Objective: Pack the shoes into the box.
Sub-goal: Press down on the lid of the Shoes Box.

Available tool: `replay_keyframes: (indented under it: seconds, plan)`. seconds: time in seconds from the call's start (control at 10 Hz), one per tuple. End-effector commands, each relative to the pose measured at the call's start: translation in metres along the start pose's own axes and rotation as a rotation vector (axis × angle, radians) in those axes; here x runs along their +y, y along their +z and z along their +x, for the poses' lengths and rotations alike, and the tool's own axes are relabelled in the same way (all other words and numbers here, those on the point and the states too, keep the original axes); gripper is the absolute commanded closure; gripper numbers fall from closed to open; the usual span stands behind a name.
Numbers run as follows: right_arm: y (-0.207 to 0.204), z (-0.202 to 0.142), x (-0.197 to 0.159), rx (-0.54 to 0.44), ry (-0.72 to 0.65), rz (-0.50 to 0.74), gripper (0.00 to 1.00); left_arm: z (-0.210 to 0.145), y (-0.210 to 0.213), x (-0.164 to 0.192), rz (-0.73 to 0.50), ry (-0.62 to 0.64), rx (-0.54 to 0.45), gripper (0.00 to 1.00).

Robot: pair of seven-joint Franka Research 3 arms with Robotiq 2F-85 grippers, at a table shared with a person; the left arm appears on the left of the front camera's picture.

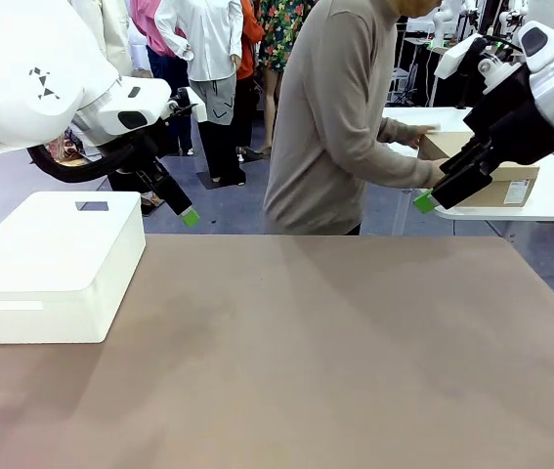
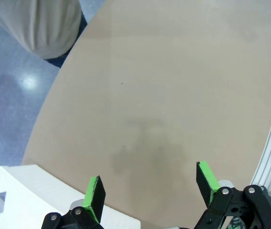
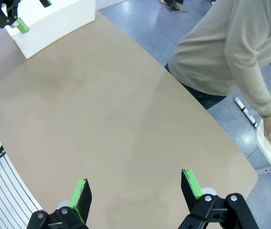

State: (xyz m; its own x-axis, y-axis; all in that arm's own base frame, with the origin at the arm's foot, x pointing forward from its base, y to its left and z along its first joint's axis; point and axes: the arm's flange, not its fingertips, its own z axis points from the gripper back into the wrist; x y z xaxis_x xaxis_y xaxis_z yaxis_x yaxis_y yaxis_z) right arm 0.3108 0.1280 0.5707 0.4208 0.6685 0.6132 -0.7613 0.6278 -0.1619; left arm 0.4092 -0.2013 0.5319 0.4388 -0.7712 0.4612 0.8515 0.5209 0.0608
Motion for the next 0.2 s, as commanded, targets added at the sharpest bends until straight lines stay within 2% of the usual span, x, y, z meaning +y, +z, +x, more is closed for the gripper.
replay_keyframes:
  seconds: [0.0, 0.1]
  plan:
    - [-0.0003, -0.0005, 0.0016, 0.012, -0.016, -0.011, 0.00, -0.0044, 0.0001, -0.0021, 0.006, 0.012, -0.005, 0.00]
    - [-0.0003, -0.0005, 0.0016, 0.012, -0.016, -0.011, 0.00, -0.0044, 0.0001, -0.0021, 0.006, 0.012, -0.005, 0.00]
